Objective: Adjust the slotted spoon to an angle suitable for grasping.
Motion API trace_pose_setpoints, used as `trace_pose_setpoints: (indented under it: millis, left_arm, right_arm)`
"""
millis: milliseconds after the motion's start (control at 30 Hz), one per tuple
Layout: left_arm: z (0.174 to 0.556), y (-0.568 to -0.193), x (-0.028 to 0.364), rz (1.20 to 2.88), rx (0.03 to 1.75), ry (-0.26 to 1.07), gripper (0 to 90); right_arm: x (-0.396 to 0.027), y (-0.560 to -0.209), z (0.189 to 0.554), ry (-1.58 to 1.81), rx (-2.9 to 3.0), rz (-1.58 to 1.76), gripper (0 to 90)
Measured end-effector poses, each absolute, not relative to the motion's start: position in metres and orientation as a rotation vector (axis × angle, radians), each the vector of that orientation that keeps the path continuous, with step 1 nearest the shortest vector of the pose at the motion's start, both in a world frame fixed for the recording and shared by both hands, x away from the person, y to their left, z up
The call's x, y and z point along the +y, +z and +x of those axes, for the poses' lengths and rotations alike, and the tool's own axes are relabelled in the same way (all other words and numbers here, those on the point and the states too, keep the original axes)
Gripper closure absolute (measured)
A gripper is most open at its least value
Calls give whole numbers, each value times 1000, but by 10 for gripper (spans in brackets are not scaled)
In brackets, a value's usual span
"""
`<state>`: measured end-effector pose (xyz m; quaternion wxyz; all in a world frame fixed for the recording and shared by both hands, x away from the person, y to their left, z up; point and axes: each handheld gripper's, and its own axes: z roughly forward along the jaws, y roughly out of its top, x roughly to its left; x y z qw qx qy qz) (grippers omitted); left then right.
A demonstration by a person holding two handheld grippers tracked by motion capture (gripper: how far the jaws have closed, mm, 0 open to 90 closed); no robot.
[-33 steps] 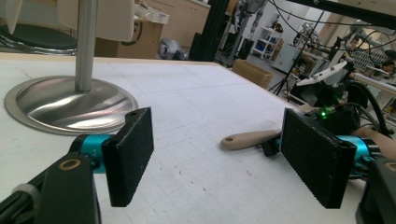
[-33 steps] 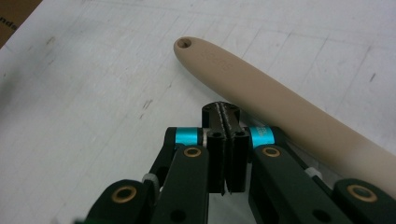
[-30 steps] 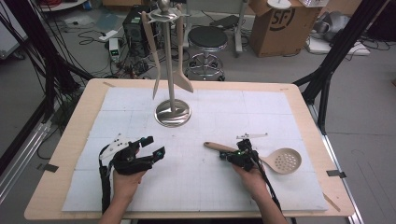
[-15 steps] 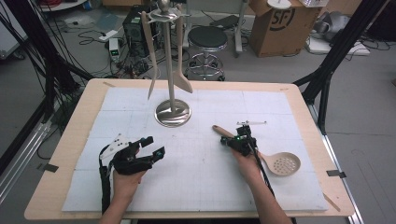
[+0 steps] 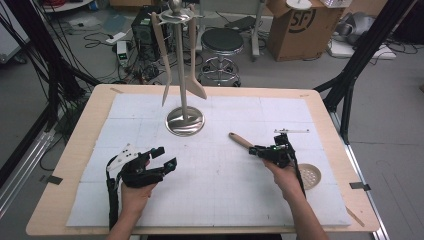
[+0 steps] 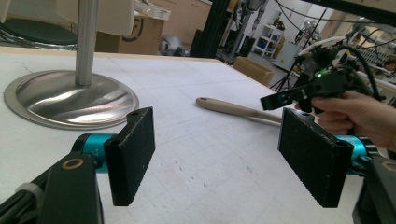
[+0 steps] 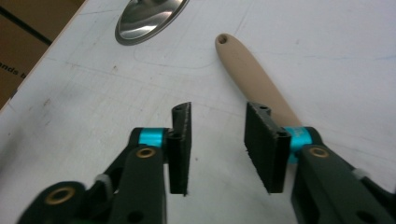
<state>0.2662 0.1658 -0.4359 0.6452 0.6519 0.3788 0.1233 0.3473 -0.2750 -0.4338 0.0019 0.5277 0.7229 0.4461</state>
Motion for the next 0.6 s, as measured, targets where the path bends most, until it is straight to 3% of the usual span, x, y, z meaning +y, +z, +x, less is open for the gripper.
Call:
trace_pose_setpoints:
  millis: [233,600]
  left_arm:
    - [266,-436,165,1487,861,273,280]
    - [266,-436,166,1477,862,295,284]
  right_arm:
    - [-299,-426,347,1366,2240,1677,476]
    - [-322,-428,349,1162,2361,1706,470]
